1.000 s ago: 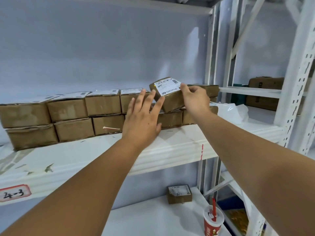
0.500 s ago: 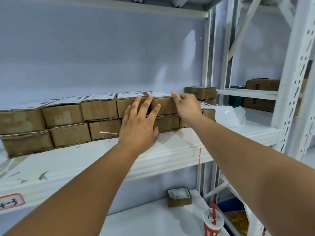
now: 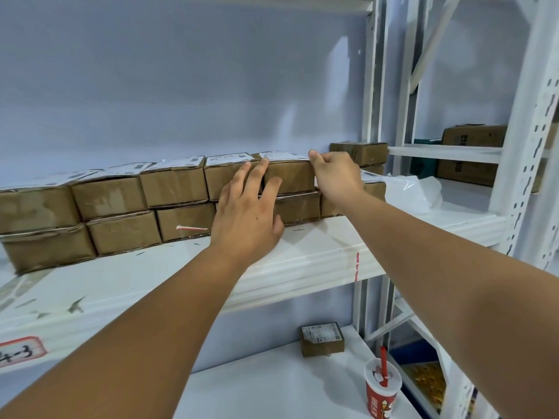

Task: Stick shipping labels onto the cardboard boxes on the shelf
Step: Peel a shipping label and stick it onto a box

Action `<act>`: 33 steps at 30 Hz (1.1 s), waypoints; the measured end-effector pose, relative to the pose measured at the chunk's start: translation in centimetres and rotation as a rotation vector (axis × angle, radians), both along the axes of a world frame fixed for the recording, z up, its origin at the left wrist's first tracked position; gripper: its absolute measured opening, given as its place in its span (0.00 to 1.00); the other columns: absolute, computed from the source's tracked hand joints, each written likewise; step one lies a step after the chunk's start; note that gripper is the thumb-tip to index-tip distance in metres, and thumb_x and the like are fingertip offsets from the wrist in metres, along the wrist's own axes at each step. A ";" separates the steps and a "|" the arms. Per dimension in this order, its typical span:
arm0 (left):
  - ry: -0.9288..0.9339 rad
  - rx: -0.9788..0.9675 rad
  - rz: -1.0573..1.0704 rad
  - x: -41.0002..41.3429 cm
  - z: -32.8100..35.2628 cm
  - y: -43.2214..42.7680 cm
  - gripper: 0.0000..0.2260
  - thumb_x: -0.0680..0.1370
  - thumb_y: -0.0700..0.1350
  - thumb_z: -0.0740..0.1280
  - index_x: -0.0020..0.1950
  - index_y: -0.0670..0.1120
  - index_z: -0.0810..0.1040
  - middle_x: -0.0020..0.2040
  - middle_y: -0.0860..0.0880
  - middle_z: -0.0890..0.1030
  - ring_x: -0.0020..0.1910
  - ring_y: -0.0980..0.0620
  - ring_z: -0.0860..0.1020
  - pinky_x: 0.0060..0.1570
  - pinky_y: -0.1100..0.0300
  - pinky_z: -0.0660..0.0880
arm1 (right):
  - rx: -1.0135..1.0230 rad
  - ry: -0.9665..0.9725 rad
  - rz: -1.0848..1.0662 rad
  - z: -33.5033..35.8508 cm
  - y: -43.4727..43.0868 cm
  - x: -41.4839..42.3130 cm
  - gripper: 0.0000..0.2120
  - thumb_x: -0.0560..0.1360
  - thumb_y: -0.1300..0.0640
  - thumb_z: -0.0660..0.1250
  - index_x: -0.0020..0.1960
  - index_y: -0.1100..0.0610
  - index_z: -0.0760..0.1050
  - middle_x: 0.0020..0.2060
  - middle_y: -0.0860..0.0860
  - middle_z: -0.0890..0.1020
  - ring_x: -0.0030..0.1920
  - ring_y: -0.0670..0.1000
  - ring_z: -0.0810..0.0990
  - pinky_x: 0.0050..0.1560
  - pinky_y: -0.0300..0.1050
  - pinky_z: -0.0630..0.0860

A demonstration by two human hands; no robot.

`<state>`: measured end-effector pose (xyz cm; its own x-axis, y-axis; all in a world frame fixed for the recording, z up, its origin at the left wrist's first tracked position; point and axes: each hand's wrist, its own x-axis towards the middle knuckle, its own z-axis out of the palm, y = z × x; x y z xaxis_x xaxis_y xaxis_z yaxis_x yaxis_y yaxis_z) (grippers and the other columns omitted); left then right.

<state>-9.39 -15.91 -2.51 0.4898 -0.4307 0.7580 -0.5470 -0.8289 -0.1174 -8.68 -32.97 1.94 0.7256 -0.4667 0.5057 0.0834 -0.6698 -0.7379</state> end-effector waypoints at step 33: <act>0.094 0.239 -0.281 3.5 2.6 -15.5 0.16 0.75 0.32 0.56 0.63 0.42 0.67 0.57 0.44 0.72 0.59 0.44 0.72 0.41 0.55 0.65 | -0.133 0.430 -0.278 3.1 -17.3 13.7 0.40 0.68 0.37 0.71 0.73 0.51 0.60 0.70 0.58 0.66 0.70 0.62 0.63 0.67 0.56 0.65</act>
